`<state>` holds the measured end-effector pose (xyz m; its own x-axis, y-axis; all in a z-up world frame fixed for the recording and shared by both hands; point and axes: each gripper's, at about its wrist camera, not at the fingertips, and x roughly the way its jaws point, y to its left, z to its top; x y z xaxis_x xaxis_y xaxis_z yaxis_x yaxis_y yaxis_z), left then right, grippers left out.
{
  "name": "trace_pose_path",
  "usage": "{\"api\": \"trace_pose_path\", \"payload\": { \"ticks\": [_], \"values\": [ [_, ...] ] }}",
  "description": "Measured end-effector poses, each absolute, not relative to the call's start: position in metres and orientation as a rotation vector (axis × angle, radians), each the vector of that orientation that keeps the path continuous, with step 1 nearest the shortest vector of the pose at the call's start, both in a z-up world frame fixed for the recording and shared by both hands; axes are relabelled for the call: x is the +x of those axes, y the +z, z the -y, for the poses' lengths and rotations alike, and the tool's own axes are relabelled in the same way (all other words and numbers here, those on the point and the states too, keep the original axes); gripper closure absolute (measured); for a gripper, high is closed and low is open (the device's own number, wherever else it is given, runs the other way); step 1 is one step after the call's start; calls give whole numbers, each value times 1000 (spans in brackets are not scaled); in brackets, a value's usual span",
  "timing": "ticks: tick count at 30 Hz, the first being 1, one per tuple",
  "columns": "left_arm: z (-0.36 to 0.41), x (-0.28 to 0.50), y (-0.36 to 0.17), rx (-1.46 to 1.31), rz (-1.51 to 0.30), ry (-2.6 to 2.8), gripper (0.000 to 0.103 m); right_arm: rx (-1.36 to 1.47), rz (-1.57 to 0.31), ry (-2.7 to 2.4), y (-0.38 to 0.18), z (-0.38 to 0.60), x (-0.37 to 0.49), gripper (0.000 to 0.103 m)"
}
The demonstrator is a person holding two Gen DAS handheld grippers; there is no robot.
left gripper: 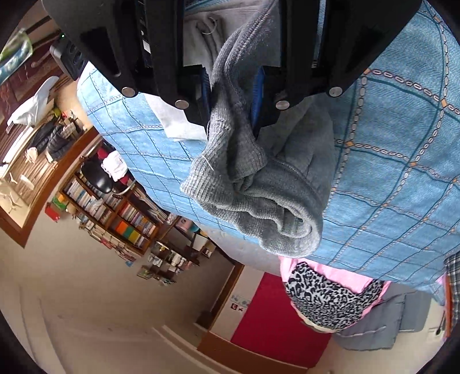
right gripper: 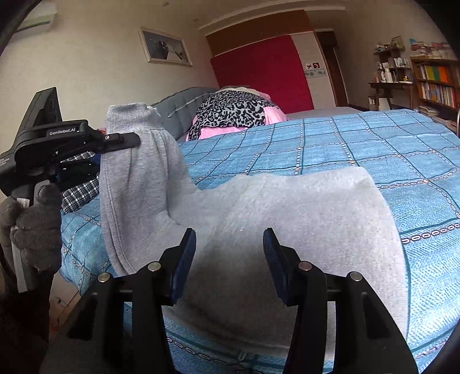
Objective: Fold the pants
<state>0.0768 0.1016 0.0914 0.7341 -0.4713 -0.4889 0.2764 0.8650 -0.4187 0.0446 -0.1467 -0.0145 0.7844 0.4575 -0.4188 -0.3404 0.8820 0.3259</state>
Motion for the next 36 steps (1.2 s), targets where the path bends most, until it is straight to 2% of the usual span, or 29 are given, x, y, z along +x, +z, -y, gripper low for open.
{"api": "trace_pose_path", "payload": {
  "ticks": [14, 28, 30, 33, 36],
  "values": [
    [44, 72, 65, -67, -747, -646, 81, 415, -522, 310, -36, 228, 39, 53],
    [122, 47, -9, 237, -765, -669, 80, 567, -499, 242, -37, 283, 32, 53],
    [125, 41, -17, 270, -746, -677, 77, 583, -505, 253, -37, 285, 33, 53],
    [126, 35, -24, 287, -738, -729, 59, 605, -510, 273, -36, 287, 36, 53],
    [127, 27, -26, 302, -717, -765, 52, 628, -517, 293, -35, 286, 38, 53]
  ]
}}
